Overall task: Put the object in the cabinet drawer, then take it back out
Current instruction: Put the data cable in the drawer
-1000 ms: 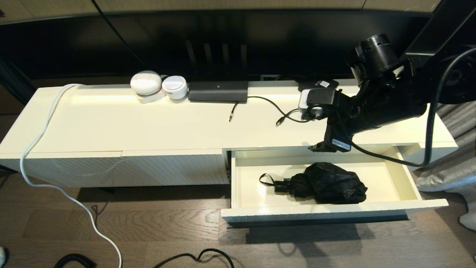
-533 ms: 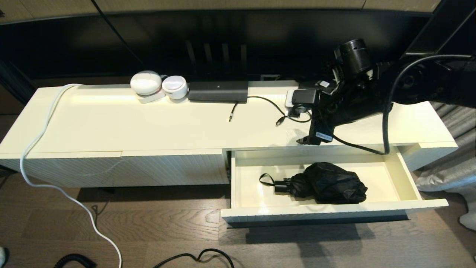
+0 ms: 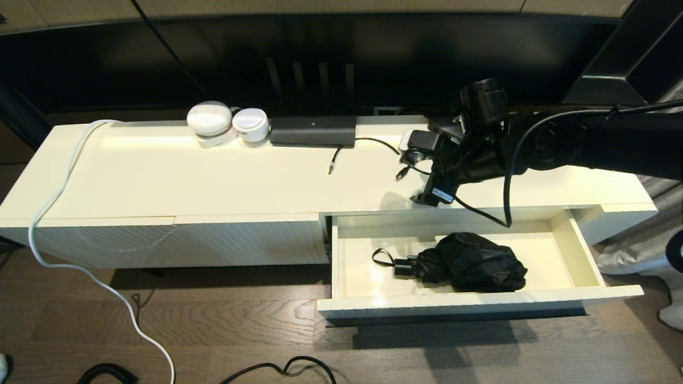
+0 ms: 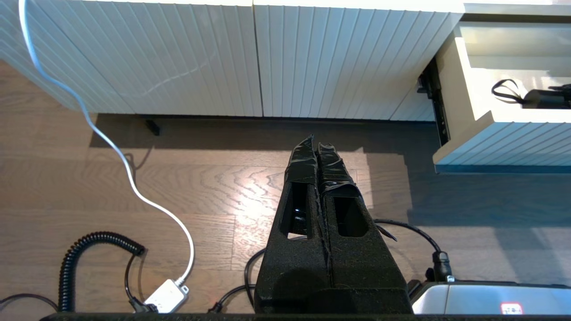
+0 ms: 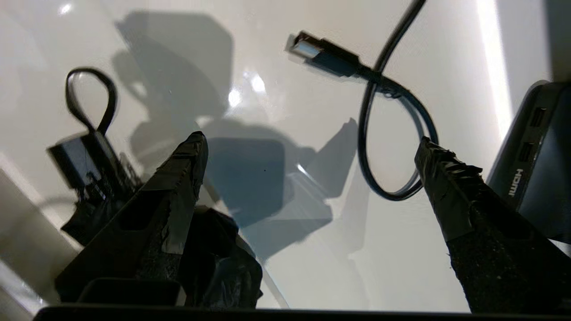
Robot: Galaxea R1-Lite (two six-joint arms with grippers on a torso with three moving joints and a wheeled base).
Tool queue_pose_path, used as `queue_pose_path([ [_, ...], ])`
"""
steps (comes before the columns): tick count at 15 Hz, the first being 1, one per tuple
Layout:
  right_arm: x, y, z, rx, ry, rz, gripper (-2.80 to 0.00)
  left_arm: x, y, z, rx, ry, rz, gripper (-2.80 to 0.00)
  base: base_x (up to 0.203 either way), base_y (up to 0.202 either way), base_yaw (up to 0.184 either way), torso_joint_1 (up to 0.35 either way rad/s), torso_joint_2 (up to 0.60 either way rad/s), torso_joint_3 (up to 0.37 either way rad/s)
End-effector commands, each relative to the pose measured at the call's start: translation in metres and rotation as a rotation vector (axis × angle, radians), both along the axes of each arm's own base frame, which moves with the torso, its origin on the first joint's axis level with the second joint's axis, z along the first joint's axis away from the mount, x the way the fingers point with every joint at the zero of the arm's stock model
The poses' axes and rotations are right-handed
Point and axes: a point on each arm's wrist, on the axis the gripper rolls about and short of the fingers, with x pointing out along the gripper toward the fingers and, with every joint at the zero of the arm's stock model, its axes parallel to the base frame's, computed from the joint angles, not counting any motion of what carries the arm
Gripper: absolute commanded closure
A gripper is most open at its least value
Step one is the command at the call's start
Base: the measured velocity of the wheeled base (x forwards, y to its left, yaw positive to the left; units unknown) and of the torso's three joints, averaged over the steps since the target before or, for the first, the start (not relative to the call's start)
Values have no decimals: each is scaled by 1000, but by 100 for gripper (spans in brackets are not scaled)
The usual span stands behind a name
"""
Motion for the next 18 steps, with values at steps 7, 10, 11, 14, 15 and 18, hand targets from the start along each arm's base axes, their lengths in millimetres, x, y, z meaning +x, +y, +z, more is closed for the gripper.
queue_pose_path([
  [7,15,-17,0,85,-38,-88,-280,0,0,0,0,1,-2,0,0,0,0,0,0,0],
  [10,21,-23,-2,157,-28,-143,-280,0,0,0,0,1,1,0,0,0,0,0,0,0],
  [11,22,-24,-3,170,-22,-152,-280,0,0,0,0,1,0,0,0,0,0,0,0,0],
  [14,24,-25,-7,221,4,-185,-280,0,0,0,0,1,1,0,0,0,0,0,0,0],
  [15,25,-23,-9,248,19,-196,-280,0,0,0,0,1,0,0,0,0,0,0,0,0],
  [18,25,-19,-12,283,38,-201,-280,0,0,0,0,1,0,0,0,0,0,0,0,0],
])
